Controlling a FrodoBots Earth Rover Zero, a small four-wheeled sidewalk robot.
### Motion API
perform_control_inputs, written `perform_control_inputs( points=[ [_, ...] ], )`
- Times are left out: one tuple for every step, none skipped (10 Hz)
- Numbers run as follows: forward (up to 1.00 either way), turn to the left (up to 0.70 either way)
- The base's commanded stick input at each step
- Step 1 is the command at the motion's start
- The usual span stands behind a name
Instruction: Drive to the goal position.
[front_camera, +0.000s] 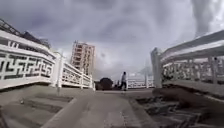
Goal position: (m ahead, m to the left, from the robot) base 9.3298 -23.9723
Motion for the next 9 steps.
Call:
perform_control_inputs(
  points=[
    [0.7, 0.0],
    [0.7, 0.0],
    [0.7, 0.0],
    [0.7, 0.0],
    [0.7, 0.0],
    [0.7, 0.0],
    [0.7, 0.0],
    [0.7, 0.0],
    [0.7, 0.0]
  ],
)
